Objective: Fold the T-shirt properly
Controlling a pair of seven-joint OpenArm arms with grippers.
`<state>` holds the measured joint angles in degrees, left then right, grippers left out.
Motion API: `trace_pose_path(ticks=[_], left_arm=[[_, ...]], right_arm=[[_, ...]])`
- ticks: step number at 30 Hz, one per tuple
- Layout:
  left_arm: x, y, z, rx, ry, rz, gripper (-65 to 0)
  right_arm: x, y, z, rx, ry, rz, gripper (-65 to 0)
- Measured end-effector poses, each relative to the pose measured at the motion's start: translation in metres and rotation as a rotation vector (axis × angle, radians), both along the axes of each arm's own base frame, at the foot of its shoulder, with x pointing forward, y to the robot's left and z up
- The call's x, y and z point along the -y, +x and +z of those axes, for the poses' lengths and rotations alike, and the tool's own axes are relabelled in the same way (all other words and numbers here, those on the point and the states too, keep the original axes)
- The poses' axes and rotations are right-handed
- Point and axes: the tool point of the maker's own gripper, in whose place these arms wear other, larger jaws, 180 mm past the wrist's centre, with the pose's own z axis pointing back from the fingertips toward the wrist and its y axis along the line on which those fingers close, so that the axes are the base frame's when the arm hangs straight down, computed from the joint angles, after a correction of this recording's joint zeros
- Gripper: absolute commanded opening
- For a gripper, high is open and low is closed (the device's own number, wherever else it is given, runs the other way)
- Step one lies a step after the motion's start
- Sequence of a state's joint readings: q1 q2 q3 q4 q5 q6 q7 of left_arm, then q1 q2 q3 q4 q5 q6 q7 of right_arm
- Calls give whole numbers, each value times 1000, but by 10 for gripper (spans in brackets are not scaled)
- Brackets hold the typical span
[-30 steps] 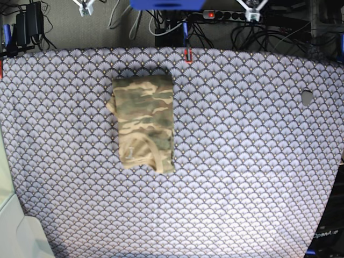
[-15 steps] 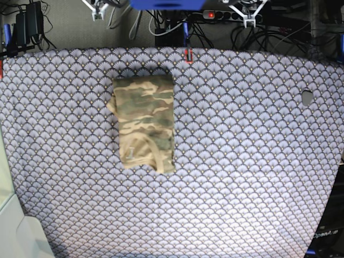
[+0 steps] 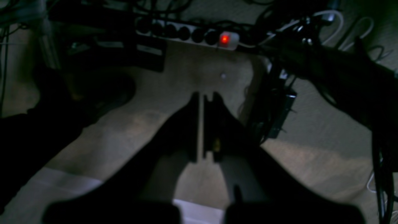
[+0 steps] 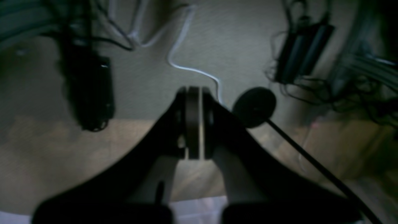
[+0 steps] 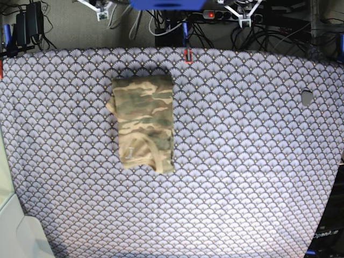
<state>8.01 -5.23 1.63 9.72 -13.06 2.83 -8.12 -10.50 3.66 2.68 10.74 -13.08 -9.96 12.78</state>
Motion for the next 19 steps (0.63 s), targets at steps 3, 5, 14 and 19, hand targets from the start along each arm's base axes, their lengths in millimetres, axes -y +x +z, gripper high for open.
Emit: trace_pose_path(ticks=[3, 5, 14, 19], left_arm=[[-4, 4, -1, -4, 8, 2, -646], [-4, 8, -1, -6, 10, 4, -646], [0, 4, -3, -27, 6, -59, -646], [8, 5, -3, -29, -5, -96, -646]], right_arm=[[-1, -7, -1, -15, 3, -12, -650], [-6, -12, -2, -34, 10, -17, -650], [-12, -13, -3, -33, 21, -18, -650], [-5, -8, -1, -4, 12, -8, -650]])
